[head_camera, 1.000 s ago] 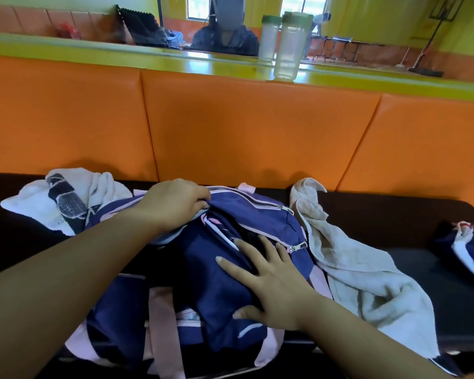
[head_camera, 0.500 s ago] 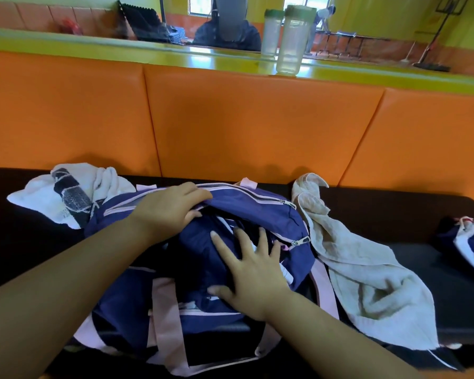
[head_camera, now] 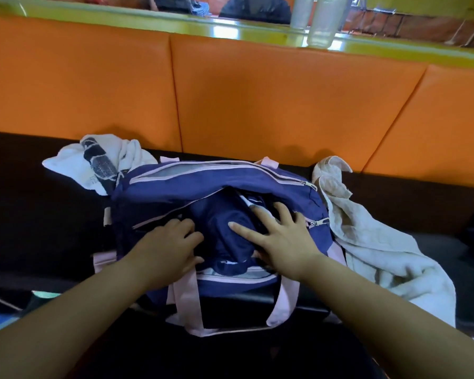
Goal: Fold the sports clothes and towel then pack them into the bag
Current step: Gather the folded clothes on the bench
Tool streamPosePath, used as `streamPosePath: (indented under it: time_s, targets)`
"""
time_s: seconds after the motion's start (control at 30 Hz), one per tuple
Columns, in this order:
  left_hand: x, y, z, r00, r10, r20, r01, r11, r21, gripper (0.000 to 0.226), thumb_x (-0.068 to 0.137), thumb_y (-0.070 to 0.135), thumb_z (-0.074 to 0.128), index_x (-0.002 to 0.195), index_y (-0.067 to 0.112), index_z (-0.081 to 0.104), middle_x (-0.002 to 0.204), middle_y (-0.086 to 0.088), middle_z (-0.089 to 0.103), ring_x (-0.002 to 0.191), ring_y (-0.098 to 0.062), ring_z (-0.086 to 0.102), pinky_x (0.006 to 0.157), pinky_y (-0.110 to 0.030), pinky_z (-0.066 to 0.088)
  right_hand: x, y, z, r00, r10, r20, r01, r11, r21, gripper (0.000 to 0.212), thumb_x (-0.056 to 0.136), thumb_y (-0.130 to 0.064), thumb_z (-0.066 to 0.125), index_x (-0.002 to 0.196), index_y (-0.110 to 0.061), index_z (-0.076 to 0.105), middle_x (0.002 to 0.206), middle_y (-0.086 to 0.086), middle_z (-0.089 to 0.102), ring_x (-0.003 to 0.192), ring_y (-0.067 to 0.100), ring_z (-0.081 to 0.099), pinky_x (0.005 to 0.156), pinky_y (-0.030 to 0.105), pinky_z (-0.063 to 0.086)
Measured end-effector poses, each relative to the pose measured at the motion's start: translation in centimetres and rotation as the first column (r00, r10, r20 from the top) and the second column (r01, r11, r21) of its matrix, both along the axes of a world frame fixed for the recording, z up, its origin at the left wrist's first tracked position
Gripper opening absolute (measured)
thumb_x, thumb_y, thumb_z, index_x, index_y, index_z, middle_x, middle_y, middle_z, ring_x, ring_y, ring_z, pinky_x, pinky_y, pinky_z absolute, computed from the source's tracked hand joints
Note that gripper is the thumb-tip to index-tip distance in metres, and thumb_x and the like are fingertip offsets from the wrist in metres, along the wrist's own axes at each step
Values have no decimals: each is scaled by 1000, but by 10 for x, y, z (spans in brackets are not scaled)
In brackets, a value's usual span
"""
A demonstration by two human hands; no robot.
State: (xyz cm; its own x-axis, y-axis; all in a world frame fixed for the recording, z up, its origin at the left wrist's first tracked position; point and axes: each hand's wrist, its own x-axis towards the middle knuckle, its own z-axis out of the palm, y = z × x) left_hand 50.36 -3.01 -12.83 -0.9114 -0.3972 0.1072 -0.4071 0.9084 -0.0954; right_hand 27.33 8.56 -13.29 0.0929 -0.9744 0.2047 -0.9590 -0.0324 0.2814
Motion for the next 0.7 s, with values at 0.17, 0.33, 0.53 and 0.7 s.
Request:
streamPosePath:
  time_s: [0.17,0.33,0.53,0.7]
  targets:
    - [-1,10,-5,929,259,266,-278,960,37,51,96,53,29,137,23,31,128,-6,49,111,-28,49,88,-36,39,11,-11,-5,997,-67,34,67,997,-25,81,67,-49,74,139,-46,35,114,12,57,99,38,38,62,58,47]
    - [-8,9,2,929,251,271,-267,964,22,50,93,56,35,130,21,40,127,-1,50,118,-24,45,93,-37,35,20,-20,-2,987,-159,12,156,979,128,79,90,-44,50,143,-51,-9,135,10,32,121,42,22,88,62,35]
    - [3,13,15,990,116,-77,-94,965,244,30,81,35,68,105,17,65,104,2,62,105,-20,55,85,-35,45,28,-41,4,969,-240,57,233,966,111,69,96,-34,39,144,-50,-8,136,10,32,120,39,25,86,54,37]
    - [11,17,29,985,89,-146,-25,918,396,20,80,21,70,99,20,64,99,9,59,96,-10,54,83,-22,40,27,-51,8,972,-203,120,189,975,118,63,95,-37,42,146,-49,7,135,9,38,119,38,31,91,51,38]
